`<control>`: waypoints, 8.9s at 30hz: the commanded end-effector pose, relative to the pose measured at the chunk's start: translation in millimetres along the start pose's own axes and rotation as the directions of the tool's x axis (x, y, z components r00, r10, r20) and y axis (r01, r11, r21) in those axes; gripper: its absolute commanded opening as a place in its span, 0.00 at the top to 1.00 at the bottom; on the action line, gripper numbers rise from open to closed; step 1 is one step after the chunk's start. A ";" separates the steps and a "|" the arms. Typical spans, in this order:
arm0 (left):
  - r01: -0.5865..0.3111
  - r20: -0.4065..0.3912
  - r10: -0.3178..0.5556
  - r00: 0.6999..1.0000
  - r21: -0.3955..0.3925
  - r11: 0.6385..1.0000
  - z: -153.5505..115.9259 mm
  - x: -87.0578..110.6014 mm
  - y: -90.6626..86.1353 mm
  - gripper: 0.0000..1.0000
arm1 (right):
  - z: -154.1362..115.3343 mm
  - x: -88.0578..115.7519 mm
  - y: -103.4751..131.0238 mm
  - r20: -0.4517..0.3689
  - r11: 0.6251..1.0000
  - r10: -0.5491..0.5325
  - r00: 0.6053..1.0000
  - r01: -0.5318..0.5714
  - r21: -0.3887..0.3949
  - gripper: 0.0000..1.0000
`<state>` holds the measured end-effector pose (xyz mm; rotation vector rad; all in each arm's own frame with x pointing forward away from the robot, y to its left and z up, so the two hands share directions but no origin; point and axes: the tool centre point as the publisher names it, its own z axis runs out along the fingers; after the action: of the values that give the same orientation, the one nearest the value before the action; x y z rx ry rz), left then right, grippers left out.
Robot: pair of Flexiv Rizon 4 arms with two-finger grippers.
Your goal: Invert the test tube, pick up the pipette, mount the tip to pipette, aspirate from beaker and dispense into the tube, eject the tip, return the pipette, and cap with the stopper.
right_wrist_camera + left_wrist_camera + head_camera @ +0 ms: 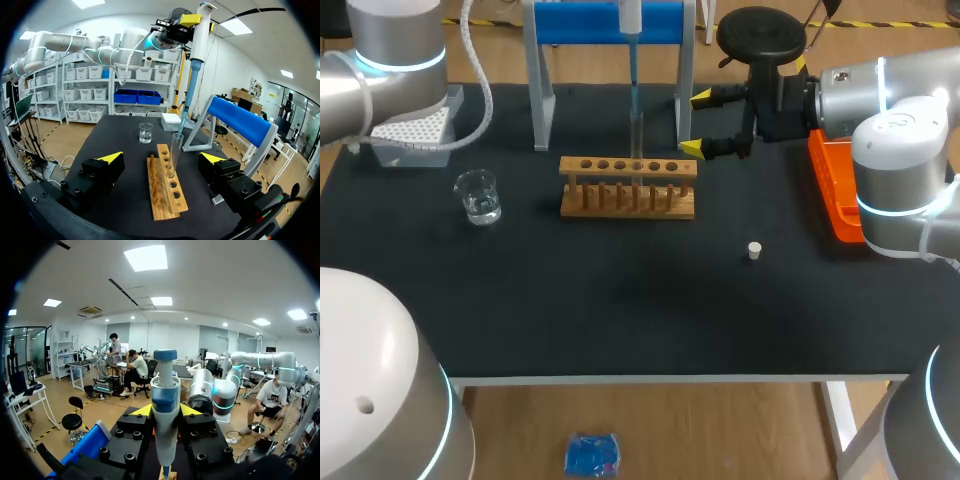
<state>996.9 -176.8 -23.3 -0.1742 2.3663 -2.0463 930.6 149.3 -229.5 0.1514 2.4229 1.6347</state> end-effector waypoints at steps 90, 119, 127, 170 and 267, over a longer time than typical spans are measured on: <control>-0.020 0.071 0.021 0.997 -0.017 1.000 6.3 2.4 24.7 1.00 | -0.4 0.1 -0.7 0.000 1.000 -0.001 1.000 0.001 -0.002 0.00; -0.099 0.074 0.102 0.992 -0.047 0.994 13.2 5.0 27.7 1.00 | -0.4 0.1 -0.7 0.000 1.000 -0.001 1.000 0.001 -0.002 0.00; -0.104 0.083 0.107 0.991 -0.044 0.994 12.6 9.9 27.7 1.00 | -0.4 0.1 -0.7 0.000 1.000 -0.001 1.000 0.001 -0.002 0.00; -0.110 0.069 0.113 0.991 -0.039 0.993 25.0 20.5 35.9 1.00 | -0.4 0.1 -0.7 0.000 1.000 -0.001 1.000 0.001 -0.002 0.00; -0.078 0.085 0.082 0.993 -0.047 0.996 22.3 13.0 53.1 1.00 | -49.1 0.6 30.8 0.081 0.999 0.006 0.997 -0.009 0.036 0.00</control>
<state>981.3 -192.3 -77.9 -0.1643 2.3303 -1.9112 936.7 136.6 -205.1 0.2064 2.3799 1.5908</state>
